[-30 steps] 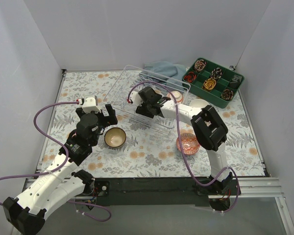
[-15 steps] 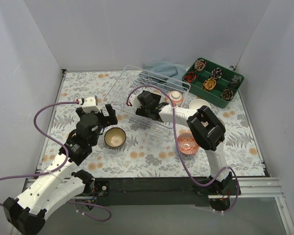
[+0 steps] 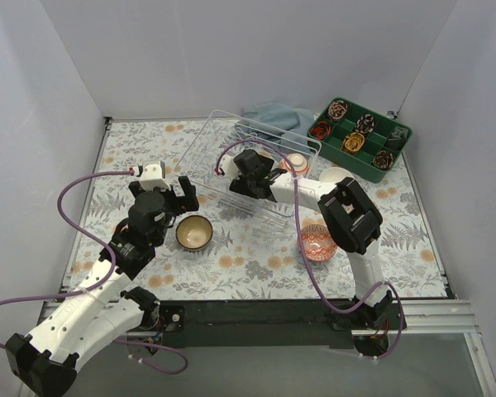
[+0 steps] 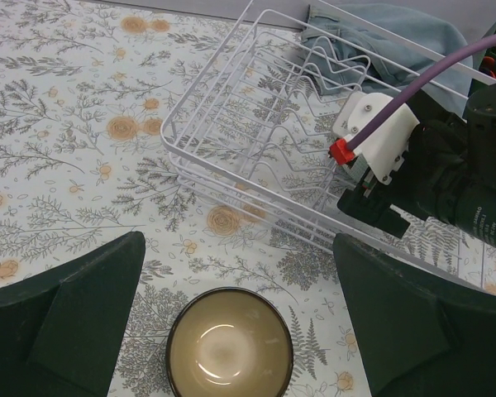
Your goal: Unload the bowls from the dish rack
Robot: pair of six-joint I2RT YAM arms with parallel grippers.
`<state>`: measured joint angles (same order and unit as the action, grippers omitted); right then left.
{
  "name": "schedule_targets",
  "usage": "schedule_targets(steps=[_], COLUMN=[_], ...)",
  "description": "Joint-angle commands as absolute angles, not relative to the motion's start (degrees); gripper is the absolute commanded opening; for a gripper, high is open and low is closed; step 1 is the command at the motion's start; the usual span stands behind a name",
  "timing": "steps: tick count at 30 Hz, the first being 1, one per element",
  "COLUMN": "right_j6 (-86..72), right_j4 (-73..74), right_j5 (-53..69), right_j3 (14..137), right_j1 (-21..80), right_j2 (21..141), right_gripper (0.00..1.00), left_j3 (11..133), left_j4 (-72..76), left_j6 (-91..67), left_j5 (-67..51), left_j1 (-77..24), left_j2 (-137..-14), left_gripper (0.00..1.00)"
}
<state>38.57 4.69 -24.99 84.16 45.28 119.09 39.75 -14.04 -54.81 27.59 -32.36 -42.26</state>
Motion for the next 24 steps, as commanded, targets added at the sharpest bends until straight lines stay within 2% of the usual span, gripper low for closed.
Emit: schedule_targets(steps=[1, 14, 24], right_j6=[35.3, 34.6, 35.2], right_j4=[8.6, 6.1, 6.1], right_j5=[-23.5, -26.0, -25.9], right_j3=[86.7, 85.7, 85.3], right_j1=[43.9, 43.0, 42.2], right_j2=[117.7, 116.0, 115.8], right_gripper=[0.92, 0.88, 0.91], left_j3=[38.8, 38.8, 38.8], left_j4=[-12.8, -12.8, -12.9], left_j6=[-54.0, -53.9, -53.9], left_j5=[27.2, 26.6, 26.5], left_j1=[-31.9, -31.9, -31.9], left_j2=[-42.0, -42.1, -41.8], left_gripper=[0.98, 0.98, 0.98])
